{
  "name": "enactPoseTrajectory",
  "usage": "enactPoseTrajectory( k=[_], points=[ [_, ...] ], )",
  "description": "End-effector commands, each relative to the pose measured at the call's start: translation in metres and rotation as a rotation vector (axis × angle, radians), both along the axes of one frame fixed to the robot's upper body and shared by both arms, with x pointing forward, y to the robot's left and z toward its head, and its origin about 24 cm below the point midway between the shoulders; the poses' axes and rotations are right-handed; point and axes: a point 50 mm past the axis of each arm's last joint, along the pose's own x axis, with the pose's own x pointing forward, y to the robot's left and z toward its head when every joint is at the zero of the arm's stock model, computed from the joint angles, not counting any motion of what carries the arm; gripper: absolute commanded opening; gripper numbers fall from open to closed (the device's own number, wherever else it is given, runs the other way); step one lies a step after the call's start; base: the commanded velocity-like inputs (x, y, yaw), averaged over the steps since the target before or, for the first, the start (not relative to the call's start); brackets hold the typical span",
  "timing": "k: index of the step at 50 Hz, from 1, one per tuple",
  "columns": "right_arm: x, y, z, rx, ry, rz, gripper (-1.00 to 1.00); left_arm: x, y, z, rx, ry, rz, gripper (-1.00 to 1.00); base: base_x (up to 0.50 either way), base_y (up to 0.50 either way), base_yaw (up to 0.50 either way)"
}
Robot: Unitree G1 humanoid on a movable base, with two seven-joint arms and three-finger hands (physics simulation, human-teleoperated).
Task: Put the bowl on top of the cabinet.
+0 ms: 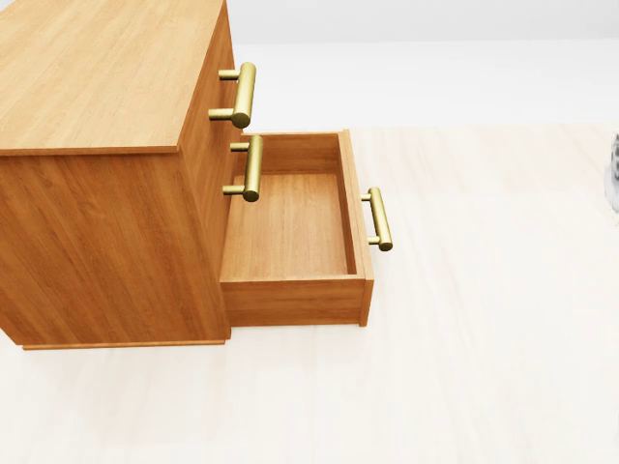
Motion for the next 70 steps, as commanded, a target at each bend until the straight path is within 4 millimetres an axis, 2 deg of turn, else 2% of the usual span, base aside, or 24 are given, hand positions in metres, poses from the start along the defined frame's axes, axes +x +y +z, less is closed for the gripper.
enactPoseTrajectory(
  k=[1, 3, 7, 11, 15, 20, 27, 30, 35, 48, 53, 56, 70],
  points=[
    [0.014, 0.074, 0.084, -0.447, -0.302, 0.075, -1.00, -0.002, 0.002, 0.002, 0.001, -0.015, 0.007, 1.00, 0.00, 0.00, 0.00],
    [0.012, 0.089, 0.089, -0.610, -0.330, 0.121, -1.00, -0.001, 0.002, 0.001, 0.001, -0.010, 0.007, 1.00, 0.00, 0.00, 0.00],
    [0.009, 0.105, 0.092, -0.850, -0.358, 0.179, -1.00, -0.002, 0.001, 0.001, 0.002, -0.008, 0.006, 1.00, 0.00, 0.00, 0.00],
    [0.006, 0.117, 0.094, -1.022, -0.382, 0.231, -1.00, -0.001, 0.001, 0.001, 0.003, -0.004, 0.005, 1.00, 0.00, 0.00, 0.00],
    [0.004, 0.130, 0.091, -1.136, -0.388, 0.294, -1.00, -0.002, 0.000, 0.001, 0.004, -0.005, 0.006, 1.00, 0.00, 0.00, 0.00],
    [0.013, 0.137, 0.099, -1.173, -0.391, 0.312, -1.00, -0.001, 0.001, 0.001, 0.004, -0.003, 0.007, 1.00, 0.00, 0.00, 0.00],
    [0.025, 0.150, 0.098, -1.050, -0.386, 0.349, -1.00, -0.001, 0.001, 0.001, 0.004, -0.004, 0.007, 1.00, 0.00, 0.00, 0.00],
    [0.036, 0.150, 0.106, -0.952, -0.372, 0.330, -1.00, -0.001, 0.001, 0.000, 0.005, -0.002, 0.007, 1.00, 0.00, 0.00, 0.00],
    [0.050, 0.148, 0.123, -0.883, -0.367, 0.313, -1.00, 0.001, 0.001, 0.000, 0.003, -0.002, 0.009, 1.00, 0.00, 0.00, 0.00],
    [0.070, 0.143, 0.147, -0.679, -0.348, 0.280, -1.00, 0.002, 0.000, -0.003, 0.003, 0.016, 0.005, 1.00, 0.00, 0.00, 0.00],
    [0.076, 0.151, 0.155, -0.627, -0.344, 0.305, -1.00, 0.003, 0.000, -0.003, 0.002, 0.016, 0.007, 1.00, 0.00, 0.00, 0.00],
    [0.085, 0.152, 0.156, -0.605, -0.307, 0.319, -1.00, 0.004, -0.001, -0.004, 0.002, 0.022, 0.005, 1.00, 0.00, 0.00, 0.00],
    [0.129, 0.183, 0.164, -0.616, -0.134, 0.454, -1.00, 0.003, 0.000, -0.003, 0.003, 0.016, 0.006, 1.00, 0.00, 0.00, 0.00]
  ],
)
